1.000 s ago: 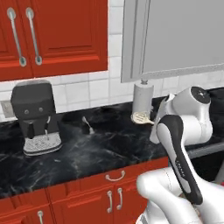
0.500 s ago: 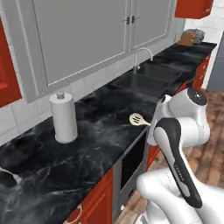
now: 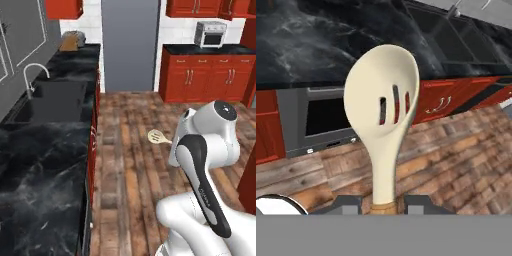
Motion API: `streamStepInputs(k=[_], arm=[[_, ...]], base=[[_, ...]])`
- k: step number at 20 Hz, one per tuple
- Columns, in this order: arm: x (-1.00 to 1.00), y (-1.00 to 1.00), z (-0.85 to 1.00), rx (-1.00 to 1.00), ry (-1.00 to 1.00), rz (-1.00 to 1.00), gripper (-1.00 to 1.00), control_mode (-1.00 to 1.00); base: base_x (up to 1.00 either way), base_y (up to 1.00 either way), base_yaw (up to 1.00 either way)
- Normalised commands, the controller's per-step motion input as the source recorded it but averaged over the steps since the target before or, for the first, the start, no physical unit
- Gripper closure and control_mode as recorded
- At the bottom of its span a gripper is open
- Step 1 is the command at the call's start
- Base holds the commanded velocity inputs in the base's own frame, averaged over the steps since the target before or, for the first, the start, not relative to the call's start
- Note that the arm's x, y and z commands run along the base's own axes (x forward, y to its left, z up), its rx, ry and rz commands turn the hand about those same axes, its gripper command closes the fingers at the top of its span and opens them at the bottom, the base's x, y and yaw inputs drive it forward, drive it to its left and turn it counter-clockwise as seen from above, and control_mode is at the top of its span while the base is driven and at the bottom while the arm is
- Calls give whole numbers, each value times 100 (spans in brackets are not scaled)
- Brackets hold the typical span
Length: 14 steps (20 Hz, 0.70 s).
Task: Organize the utensils by type. Pick up the wooden spoons from the counter and place them in the open cabinet. Then pick up the metallic utensils from the counter and place them in the open drawer.
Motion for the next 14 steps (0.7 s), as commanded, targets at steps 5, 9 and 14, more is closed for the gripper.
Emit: streamStepInputs(k=[5,9,14], arm=[[0,0,0,0,0,0,100,100],[0,0,0,0,0,0,100,100],[0,0,0,0,0,0,100,100]], base=[[3,-24,-96],[35,-12,-76],[91,4,-36]])
